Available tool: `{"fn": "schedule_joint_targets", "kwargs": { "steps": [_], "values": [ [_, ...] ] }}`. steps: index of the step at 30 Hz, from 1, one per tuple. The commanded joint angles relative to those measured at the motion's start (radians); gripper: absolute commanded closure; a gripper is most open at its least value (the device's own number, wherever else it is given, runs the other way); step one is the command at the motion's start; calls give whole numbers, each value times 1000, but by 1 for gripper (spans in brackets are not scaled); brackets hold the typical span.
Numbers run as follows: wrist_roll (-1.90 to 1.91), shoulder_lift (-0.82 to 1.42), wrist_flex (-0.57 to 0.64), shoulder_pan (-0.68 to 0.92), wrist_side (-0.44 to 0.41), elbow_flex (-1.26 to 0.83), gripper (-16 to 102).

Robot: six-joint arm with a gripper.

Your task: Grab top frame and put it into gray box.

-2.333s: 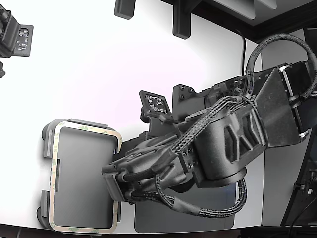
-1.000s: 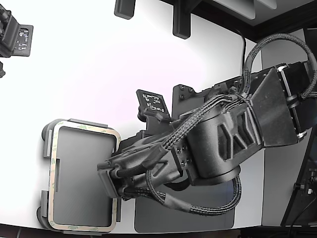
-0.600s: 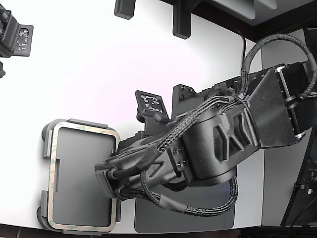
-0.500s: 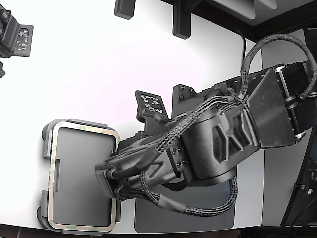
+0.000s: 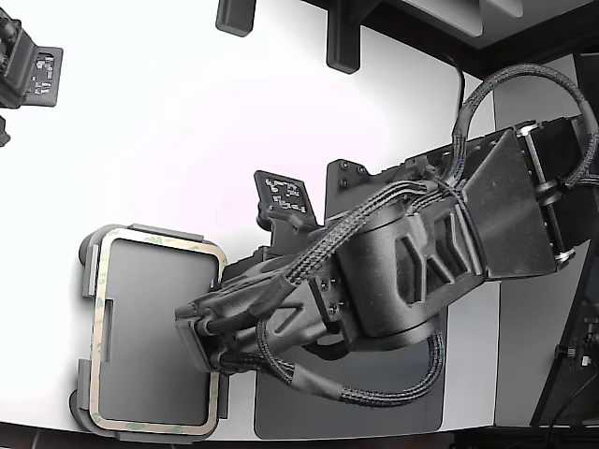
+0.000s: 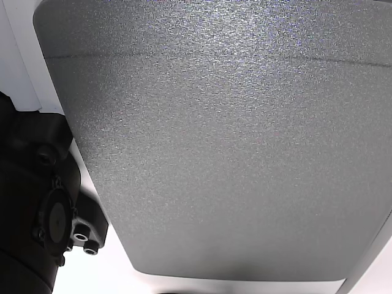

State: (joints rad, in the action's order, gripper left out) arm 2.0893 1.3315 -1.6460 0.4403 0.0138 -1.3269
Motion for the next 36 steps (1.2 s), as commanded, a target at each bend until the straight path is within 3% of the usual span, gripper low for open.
{"fn": "schedule_joint_targets", "kwargs": {
  "steps": [1, 25, 27, 28, 29, 30, 31, 36],
  "values": [
    [5, 18, -9, -15, 3, 21, 99],
    [-12, 0, -8, -15, 12, 37, 98],
    [-17, -3, -8, -15, 3, 48, 87],
    [-21, -3, -8, -15, -5, 54, 61],
    [-23, -3, -8, -15, -11, 60, -15],
    [-31, -3, -5, -15, -14, 66, 3],
    [-37, -8, -5, -18, -17, 74, -13],
    [-106, -18, 34, -23, -63, 123, -14]
  ]
}}
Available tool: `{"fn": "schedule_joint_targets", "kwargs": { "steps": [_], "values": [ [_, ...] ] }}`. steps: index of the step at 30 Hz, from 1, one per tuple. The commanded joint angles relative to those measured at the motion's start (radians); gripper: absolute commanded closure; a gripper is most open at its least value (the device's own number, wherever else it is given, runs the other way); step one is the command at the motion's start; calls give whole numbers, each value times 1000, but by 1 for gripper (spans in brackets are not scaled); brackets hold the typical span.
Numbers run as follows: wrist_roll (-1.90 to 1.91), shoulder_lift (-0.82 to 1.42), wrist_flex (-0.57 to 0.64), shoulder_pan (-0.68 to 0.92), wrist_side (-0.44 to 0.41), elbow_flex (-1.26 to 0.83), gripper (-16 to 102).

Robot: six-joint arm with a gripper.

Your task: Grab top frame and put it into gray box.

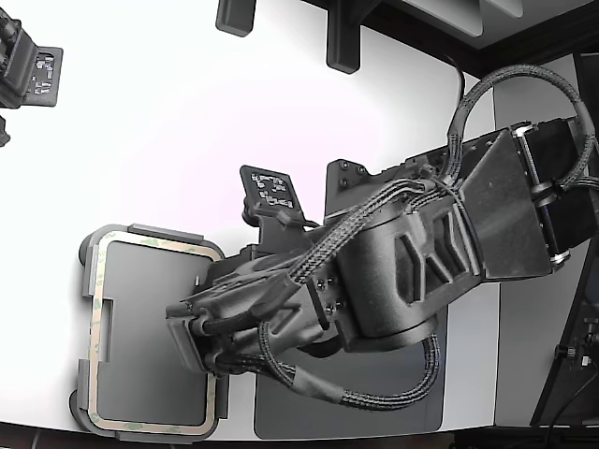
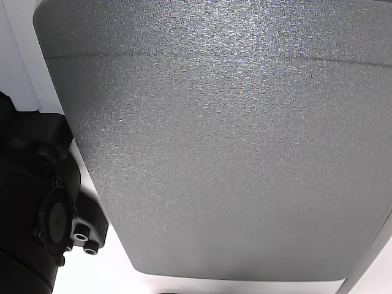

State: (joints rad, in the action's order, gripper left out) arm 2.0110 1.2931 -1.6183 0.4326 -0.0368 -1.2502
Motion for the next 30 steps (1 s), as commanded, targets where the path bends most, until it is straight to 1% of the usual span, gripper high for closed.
{"fn": "schedule_joint_targets", "kwargs": {
  "steps": [1, 3, 5, 7, 9, 11, 13, 14, 16, 18, 20, 22, 24, 26, 27, 30],
  "values": [
    [-55, 20, 8, -18, -21, 69, -14],
    [-75, 17, -17, -23, -64, 138, -14],
    [-153, 49, -15, -28, -150, 167, -14],
    [-334, 109, 2, -38, -229, 152, -14],
    [-543, 199, 55, -57, -305, 75, -14],
    [-787, 322, 150, -80, -377, -57, -14],
    [-1052, 459, 258, -127, -396, -201, -14],
    [-1187, 532, 322, -160, -390, -288, -14],
    [-1416, 675, 434, -224, -347, -451, -14],
    [-1583, 834, 543, -298, -270, -634, -14],
    [-1698, 982, 617, -374, -189, -795, -14],
    [-1779, 1097, 647, -428, -130, -914, -14],
    [-1832, 1190, 661, -456, -103, -1008, -14],
    [-1867, 1284, 699, -477, -75, -1111, -14],
    [-1868, 1322, 707, -480, -71, -1150, -14],
    [-1876, 1384, 664, -482, -74, -1192, -14]
  ]
}}
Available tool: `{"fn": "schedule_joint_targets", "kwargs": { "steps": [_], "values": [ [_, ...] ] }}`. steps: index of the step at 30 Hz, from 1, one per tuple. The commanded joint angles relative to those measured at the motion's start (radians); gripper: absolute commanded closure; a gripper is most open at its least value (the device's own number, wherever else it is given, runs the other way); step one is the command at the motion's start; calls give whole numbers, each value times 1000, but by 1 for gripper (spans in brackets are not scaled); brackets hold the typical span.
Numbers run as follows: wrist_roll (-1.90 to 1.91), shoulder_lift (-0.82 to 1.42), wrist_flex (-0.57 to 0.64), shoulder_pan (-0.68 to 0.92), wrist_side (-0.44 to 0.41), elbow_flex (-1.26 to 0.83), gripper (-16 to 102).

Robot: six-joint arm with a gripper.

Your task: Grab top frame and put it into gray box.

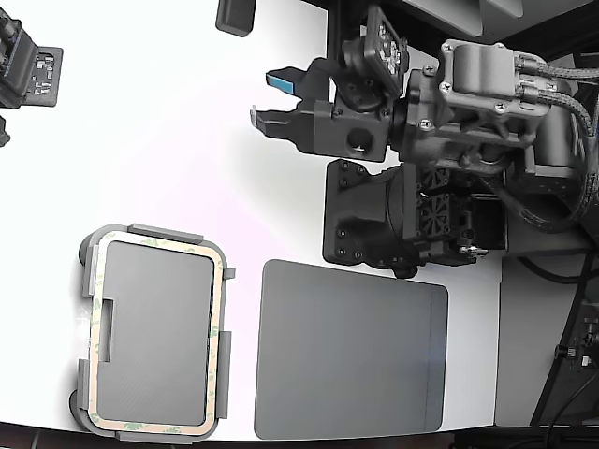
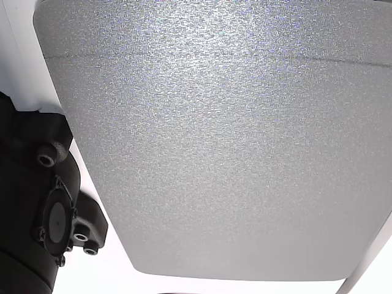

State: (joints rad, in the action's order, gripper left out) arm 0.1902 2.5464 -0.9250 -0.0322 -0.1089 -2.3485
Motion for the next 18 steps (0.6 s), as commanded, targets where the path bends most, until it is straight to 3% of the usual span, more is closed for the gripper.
{"fn": "schedule_joint_targets", "kwargs": {
  "steps": [1, 6, 10, 18],
  "values": [
    [-58, 164, -28, -17, 3, -121, -14],
    [-92, 291, -28, -21, 57, -250, -14],
    [-92, 411, -48, -17, 49, -288, -14],
    [-80, 408, -40, -17, 29, -290, -14]
  ]
}}
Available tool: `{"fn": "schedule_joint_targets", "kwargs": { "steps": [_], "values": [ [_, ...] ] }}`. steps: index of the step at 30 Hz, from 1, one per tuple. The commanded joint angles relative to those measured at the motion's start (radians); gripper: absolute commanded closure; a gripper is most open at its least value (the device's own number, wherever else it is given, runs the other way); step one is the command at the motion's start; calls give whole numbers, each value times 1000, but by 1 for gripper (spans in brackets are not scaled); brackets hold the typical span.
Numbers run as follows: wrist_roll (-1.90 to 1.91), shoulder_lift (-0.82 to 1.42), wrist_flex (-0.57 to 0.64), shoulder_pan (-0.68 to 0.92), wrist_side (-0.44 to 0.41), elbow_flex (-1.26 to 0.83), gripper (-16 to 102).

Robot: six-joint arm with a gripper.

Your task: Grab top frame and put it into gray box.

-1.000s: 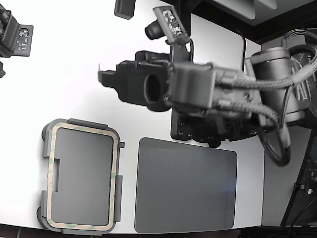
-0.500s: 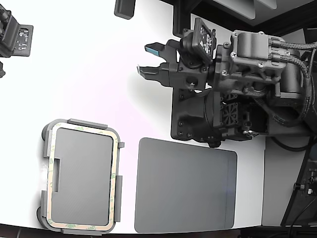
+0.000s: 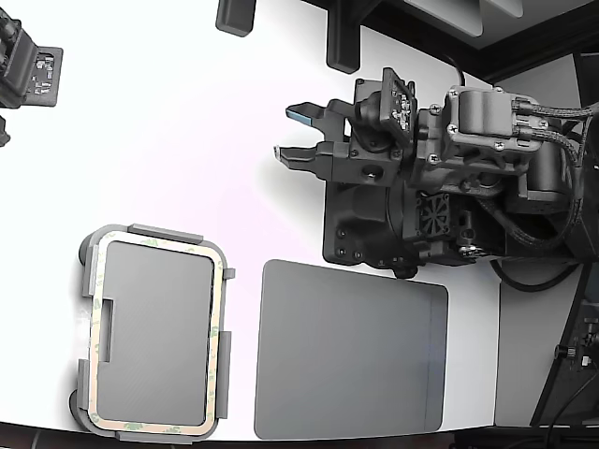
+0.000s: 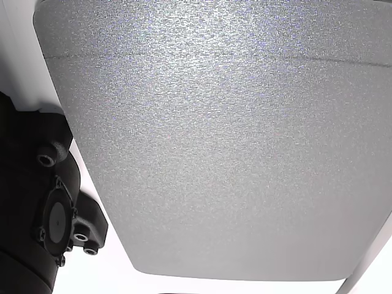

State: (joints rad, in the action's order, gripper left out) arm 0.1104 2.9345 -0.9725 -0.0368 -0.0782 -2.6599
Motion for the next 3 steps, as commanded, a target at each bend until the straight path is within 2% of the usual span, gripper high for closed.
{"fn": "schedule_joint_targets", "kwargs": {
  "steps": [1, 3],
  "values": [
    [0, 20, 8, -12, -2, 21, -14],
    [0, 20, 8, -12, -2, 21, -14]
  ]
}}
